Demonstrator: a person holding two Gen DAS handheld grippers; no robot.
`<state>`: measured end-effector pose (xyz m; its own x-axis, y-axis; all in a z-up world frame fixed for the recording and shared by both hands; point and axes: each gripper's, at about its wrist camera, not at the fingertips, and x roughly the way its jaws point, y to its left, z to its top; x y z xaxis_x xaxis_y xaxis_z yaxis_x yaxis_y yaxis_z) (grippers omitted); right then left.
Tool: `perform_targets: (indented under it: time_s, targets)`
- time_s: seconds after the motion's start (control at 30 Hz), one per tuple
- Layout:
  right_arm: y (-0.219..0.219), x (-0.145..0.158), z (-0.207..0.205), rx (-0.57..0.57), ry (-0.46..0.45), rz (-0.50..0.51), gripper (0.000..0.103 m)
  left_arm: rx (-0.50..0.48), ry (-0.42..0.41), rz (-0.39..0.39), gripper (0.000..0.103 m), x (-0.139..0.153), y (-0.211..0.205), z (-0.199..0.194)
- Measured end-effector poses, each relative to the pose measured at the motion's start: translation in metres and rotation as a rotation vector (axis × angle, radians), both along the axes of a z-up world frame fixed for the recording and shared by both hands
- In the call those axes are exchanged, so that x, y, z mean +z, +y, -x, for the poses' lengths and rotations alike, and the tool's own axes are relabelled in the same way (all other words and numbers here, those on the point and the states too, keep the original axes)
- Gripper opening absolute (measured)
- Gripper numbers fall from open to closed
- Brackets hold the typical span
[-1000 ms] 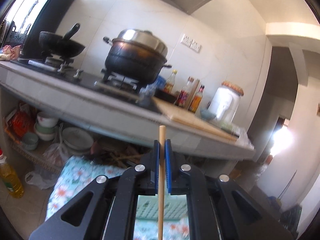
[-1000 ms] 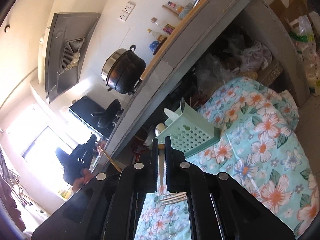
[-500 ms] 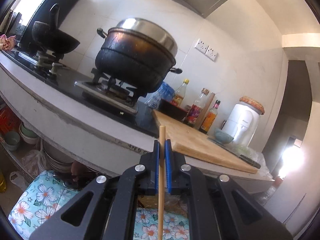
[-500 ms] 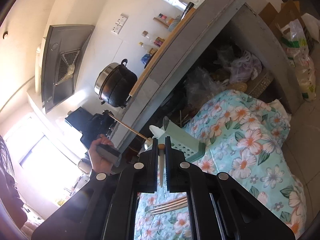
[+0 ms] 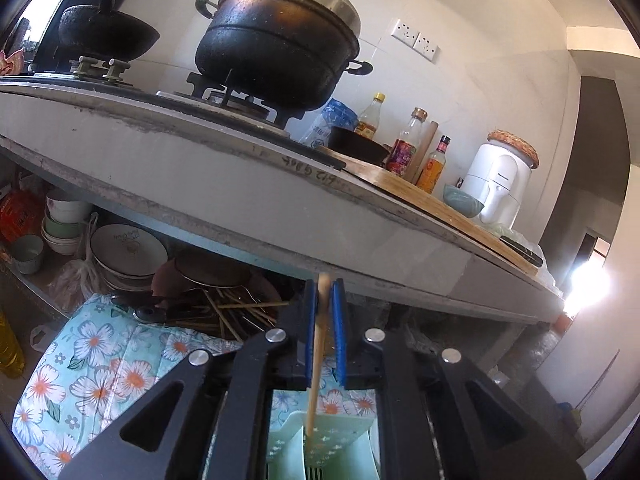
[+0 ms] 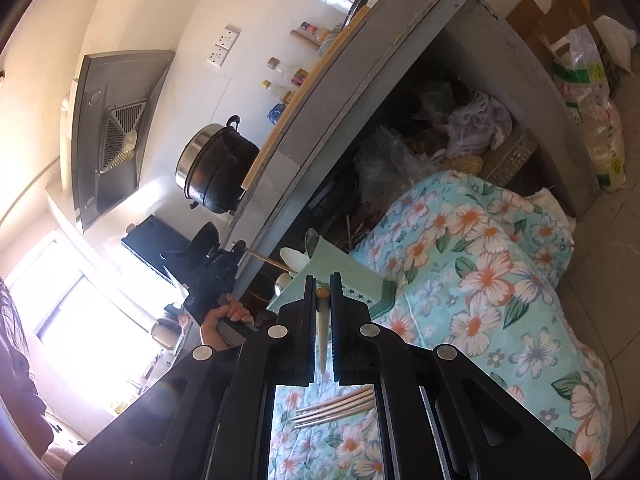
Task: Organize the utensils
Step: 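Lift both chopsticks and carry them above the green holder with both tools, then lower the chopsticks into the holder and open both tools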
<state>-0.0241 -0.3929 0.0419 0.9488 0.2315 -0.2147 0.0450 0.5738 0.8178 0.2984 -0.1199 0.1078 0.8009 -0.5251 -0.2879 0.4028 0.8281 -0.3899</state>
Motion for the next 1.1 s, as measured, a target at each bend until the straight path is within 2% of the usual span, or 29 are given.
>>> perform_targets:
  time_s: [0.03,0.27,0.43,0.67,0.9,1.0,1.1]
  targets:
    - [0.001,0.001,0.001,-0.002,-0.001,0.002,0.005,-0.005,0.002,-0.002,0.02,0.0,0.002,0.005]
    - [0.008,0.016,0.011,-0.02,-0.017,0.034,0.005,-0.035,-0.005,0.019,0.032,0.006,0.03,0.044]
    - [0.015,0.032,0.016,-0.021,-0.046,0.07,0.005,-0.05,0.012,-0.034,0.045,0.0,0.053,0.08]
    - [0.031,0.067,0.002,0.006,-0.096,0.151,0.005,-0.041,0.111,-0.155,0.064,-0.041,0.08,0.129]
    - [0.055,0.13,-0.033,-0.014,-0.182,0.363,0.005,0.014,0.16,-0.196,0.082,-0.077,0.104,0.161]
    - [0.072,0.151,-0.056,-0.059,-0.193,0.512,0.005,0.029,0.167,-0.204,0.089,-0.088,0.11,0.17]
    - [0.09,0.157,-0.087,-0.083,-0.173,0.64,0.005,0.027,0.162,-0.208,0.093,-0.092,0.113,0.176]
